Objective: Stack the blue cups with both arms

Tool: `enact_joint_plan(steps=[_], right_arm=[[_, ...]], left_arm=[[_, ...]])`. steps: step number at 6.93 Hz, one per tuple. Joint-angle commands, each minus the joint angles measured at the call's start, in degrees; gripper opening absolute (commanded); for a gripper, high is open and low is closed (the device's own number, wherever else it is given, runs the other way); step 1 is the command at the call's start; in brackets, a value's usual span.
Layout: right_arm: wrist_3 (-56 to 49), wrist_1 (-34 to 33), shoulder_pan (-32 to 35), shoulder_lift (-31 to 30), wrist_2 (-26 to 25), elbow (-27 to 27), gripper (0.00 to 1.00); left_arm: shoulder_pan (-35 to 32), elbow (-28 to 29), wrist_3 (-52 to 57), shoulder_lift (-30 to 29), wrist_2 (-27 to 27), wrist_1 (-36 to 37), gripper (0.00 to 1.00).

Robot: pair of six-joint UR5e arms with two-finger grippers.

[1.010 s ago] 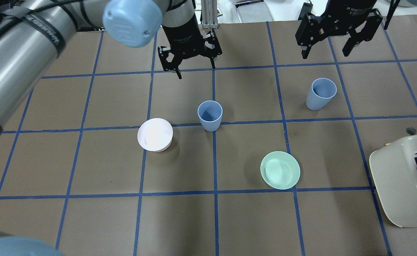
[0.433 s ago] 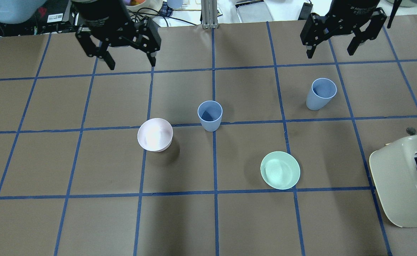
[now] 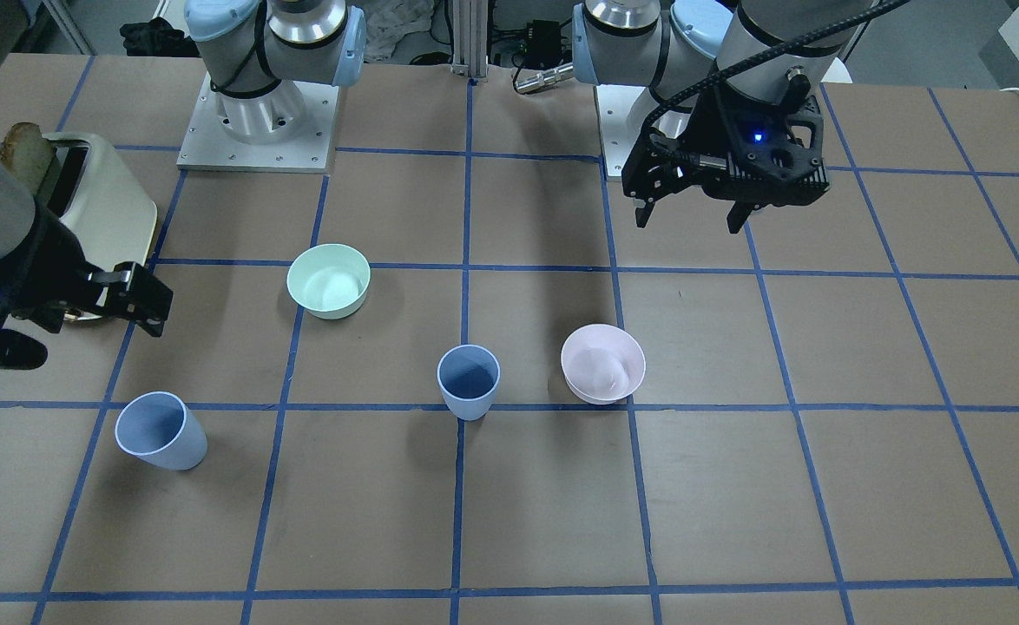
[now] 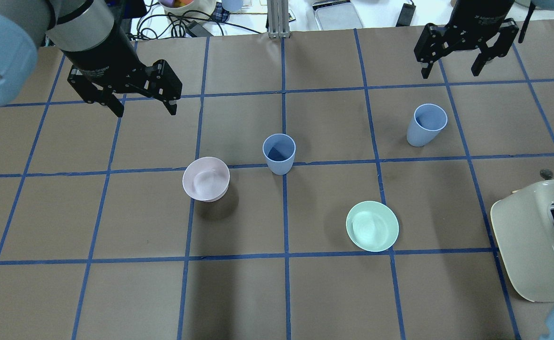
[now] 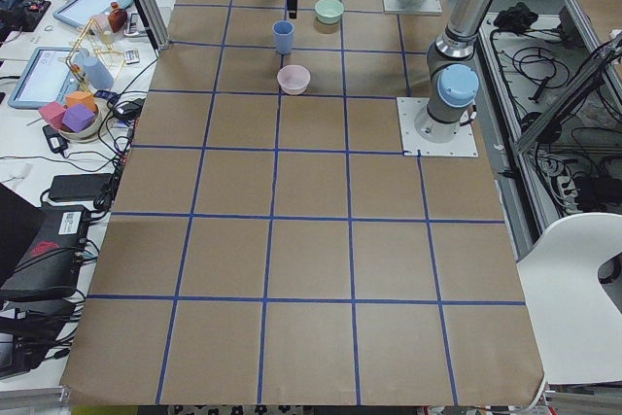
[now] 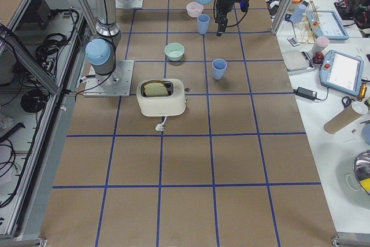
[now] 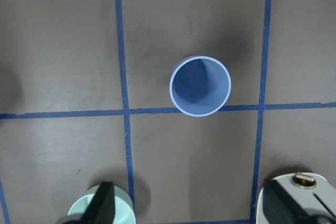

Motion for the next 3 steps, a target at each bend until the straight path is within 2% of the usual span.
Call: enact_joint_plan(steps=[1,2,3], right_arm=[[-1.81,-4.22,-2.92,6.39,0.04,0.89,0.99],[-1.91,-6.85,-3.1,7.02,-0.04,2.9,0.98],[-1.91,-12.53,-3.28,7.2,-0.05,6.49,0.98]], left_arm=[[0.2,-0.93,0.1,0.8,0.12,0.9,1.0],[0.2,-1.1,0.1,0.8,0.12,0.89,1.0],[0.02,-0.93,0.01,0.8,0.12,0.98,1.0]])
